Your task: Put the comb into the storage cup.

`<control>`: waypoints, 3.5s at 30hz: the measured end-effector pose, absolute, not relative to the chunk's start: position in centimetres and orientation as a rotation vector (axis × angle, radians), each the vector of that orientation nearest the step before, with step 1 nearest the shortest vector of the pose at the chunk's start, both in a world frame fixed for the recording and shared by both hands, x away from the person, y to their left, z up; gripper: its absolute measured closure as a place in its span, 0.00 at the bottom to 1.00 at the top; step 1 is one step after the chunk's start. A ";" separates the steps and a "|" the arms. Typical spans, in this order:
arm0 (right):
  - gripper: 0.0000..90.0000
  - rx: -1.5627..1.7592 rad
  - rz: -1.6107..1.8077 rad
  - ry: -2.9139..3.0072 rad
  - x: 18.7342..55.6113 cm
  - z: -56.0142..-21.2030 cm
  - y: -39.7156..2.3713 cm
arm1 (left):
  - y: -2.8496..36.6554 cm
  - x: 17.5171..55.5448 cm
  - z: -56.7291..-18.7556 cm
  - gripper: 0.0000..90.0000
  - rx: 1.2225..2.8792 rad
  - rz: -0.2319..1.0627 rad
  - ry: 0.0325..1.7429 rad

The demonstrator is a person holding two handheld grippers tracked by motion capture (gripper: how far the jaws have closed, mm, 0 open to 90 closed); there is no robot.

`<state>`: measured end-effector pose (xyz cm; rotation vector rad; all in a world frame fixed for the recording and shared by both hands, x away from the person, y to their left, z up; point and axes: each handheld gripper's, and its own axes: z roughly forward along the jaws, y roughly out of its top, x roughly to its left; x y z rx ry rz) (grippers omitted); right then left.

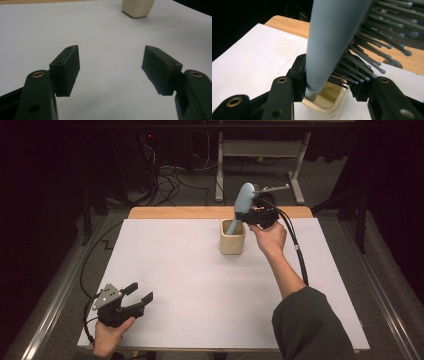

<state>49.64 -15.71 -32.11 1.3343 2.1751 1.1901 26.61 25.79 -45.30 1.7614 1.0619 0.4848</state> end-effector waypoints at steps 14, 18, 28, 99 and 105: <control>0.62 1.384 1.184 2.174 49.9 -33.4 -16.5 | 25.8 26.6 -45.3 0.35 1.761 0.485 1.063; 0.62 1.380 1.176 2.182 49.9 -33.5 -16.4 | 25.8 26.6 -45.3 0.35 1.762 0.485 1.064; 0.61 1.380 1.158 2.194 50.0 -33.9 -15.8 | 25.8 26.6 -45.3 0.35 1.761 0.486 1.062; 0.33 1.387 1.040 2.244 51.0 -35.9 -14.9 | 25.7 26.5 -45.3 0.35 1.762 0.486 1.058; 0.33 1.383 1.036 2.244 50.9 -35.9 -14.9 | 25.7 26.5 -45.3 0.35 1.763 0.486 1.059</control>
